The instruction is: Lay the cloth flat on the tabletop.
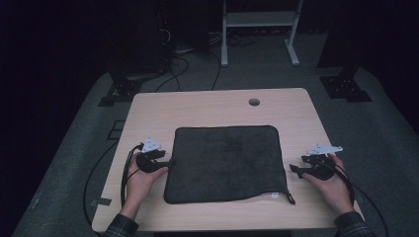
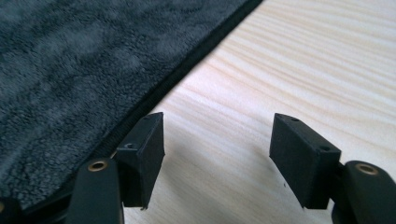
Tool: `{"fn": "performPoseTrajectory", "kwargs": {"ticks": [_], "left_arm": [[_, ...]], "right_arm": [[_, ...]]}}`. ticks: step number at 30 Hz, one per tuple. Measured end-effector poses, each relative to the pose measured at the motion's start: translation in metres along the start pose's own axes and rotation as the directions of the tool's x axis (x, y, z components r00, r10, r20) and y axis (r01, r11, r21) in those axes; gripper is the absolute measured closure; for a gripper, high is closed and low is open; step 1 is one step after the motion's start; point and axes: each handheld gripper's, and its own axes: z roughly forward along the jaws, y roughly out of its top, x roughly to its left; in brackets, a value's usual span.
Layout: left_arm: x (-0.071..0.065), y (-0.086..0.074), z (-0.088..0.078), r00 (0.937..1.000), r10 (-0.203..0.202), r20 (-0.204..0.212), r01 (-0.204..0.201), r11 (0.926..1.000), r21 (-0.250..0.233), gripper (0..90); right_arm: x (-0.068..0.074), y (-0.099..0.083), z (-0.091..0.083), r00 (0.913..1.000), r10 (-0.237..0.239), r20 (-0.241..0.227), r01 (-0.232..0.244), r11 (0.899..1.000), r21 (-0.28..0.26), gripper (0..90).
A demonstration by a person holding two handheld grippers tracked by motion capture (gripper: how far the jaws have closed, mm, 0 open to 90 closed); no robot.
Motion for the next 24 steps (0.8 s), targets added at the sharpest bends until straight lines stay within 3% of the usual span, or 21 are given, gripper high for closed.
{"fn": "performPoseTrajectory", "kwargs": {"ticks": [3,12,19,24], "left_arm": [[0.003,0.000,0.011,1.0000,-0.007,-0.004,0.007,0.9999,0.012,40.2],[0.007,-0.005,0.032,0.9994,0.002,-0.033,0.000,0.9972,0.075,43.0],[0.003,-0.007,0.032,0.9983,0.002,-0.059,0.001,0.9984,0.056,43.9],[0.001,-0.008,0.032,0.9986,0.005,-0.053,-0.003,0.9989,0.046,47.0]], "right_arm": [[-0.001,-0.001,0.002,1.0000,0.006,0.006,-0.006,1.000,0.020,33.6],[-0.001,-0.006,0.004,0.9999,0.011,0.013,-0.011,1.000,-0.027,32.6],[-0.001,-0.009,0.005,0.9999,0.013,0.011,-0.012,0.998,-0.054,31.2],[-0.001,-0.009,0.005,0.9999,0.012,0.011,-0.012,0.999,-0.053,30.6]]}}
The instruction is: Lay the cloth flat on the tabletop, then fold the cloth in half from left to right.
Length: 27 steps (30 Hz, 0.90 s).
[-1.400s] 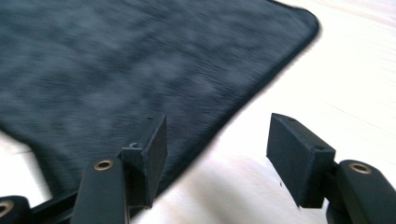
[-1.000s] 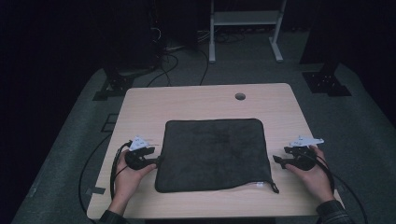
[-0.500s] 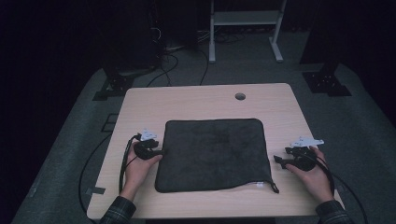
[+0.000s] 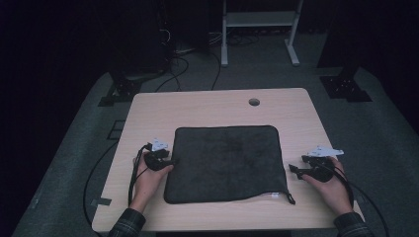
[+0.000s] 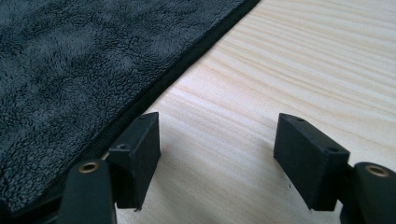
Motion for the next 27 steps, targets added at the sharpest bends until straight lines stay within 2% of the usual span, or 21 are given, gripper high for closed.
{"fn": "performPoseTrajectory", "kwargs": {"ticks": [4,11,17,23,27], "left_arm": [[-0.005,-0.001,-0.001,0.9999,0.000,0.012,0.000,1.0000,-0.008,61.3],[-0.005,-0.001,0.001,0.9981,-0.044,0.042,0.045,0.9987,-0.022,82.6],[-0.005,0.002,0.000,0.9984,-0.033,0.047,0.033,0.9994,0.001,85.7],[0.001,0.002,-0.007,0.9956,-0.063,0.070,0.063,0.9980,0.001,85.8],[0.005,0.002,-0.012,0.9947,-0.074,0.072,0.075,0.9972,0.000,85.8]], "right_arm": [[0.000,0.000,0.000,1.0000,0.000,0.000,0.000,1.000,0.000,30.5],[0.000,0.000,0.000,1.0000,-0.001,0.000,0.001,1.000,0.000,30.1],[0.000,0.000,0.000,1.0000,-0.004,-0.001,0.004,1.000,-0.001,29.6],[0.000,0.000,0.001,0.9999,-0.010,-0.005,0.010,1.000,0.001,28.0],[0.001,0.000,0.001,0.9999,-0.009,-0.008,0.009,1.000,0.004,26.1]]}}
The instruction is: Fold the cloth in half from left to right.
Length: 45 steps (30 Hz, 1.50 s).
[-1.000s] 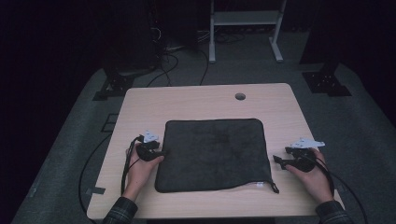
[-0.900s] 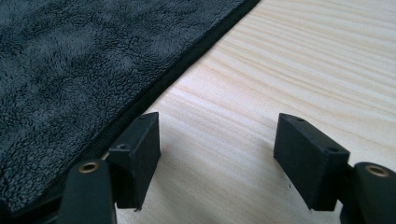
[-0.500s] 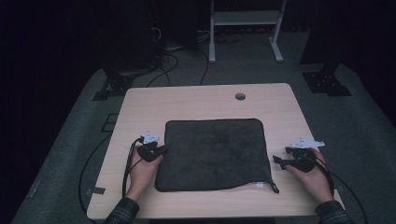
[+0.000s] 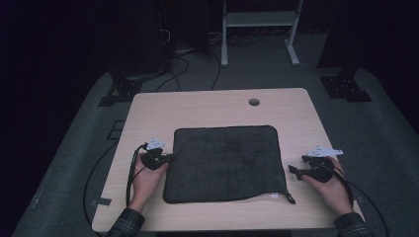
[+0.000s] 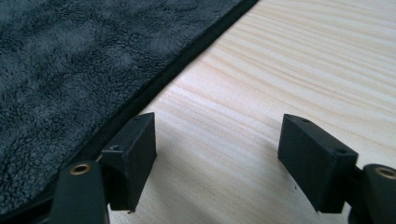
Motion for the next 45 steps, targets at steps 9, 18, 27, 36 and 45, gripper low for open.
{"fn": "performPoseTrajectory", "kwargs": {"ticks": [9,18,27,36,45], "left_arm": [[0.015,-0.003,-0.013,0.9994,-0.035,0.001,0.035,0.9994,-0.004,85.8],[0.033,-0.007,-0.028,0.9973,-0.070,-0.022,0.070,0.9975,-0.011,85.8],[0.024,0.005,-0.033,0.9963,-0.077,0.038,0.079,0.9954,-0.053,85.8],[0.005,0.022,-0.028,0.9943,-0.039,0.099,0.047,0.9957,-0.080,85.5],[-0.018,0.041,-0.014,0.9855,-0.004,0.169,0.020,0.9955,-0.092,85.4]], "right_arm": [[0.000,0.000,0.001,1.0000,0.000,0.000,0.000,1.000,0.006,22.2],[0.001,0.001,0.001,1.0000,-0.002,-0.001,0.002,1.000,0.017,16.9],[0.002,0.001,0.003,1.0000,-0.003,-0.002,0.004,1.000,0.022,13.5],[0.002,0.001,0.003,1.0000,-0.003,-0.002,0.003,1.000,0.022,13.5],[0.002,0.001,0.003,1.0000,-0.003,-0.002,0.003,1.000,0.023,13.5]]}}
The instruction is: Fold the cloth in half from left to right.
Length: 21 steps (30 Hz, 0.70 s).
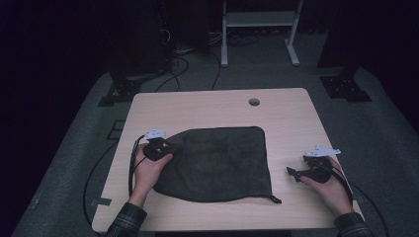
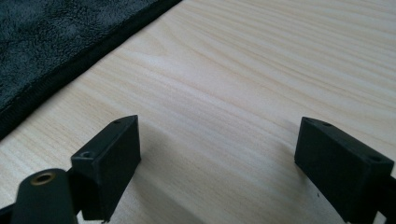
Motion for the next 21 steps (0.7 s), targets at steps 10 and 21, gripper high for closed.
{"fn": "performPoseTrajectory", "kwargs": {"ticks": [10,21], "left_arm": [[-0.023,0.016,0.025,0.9966,0.040,0.071,-0.041,0.9991,0.008,85.4],[-0.051,0.034,0.054,0.9851,0.090,0.146,-0.094,0.9955,0.015,85.4]], "right_arm": [[0.000,0.000,0.000,1.0000,-0.002,-0.001,0.002,1.000,0.000,12.9],[0.000,0.000,0.000,1.0000,-0.002,-0.001,0.002,1.000,0.000,12.9]]}}
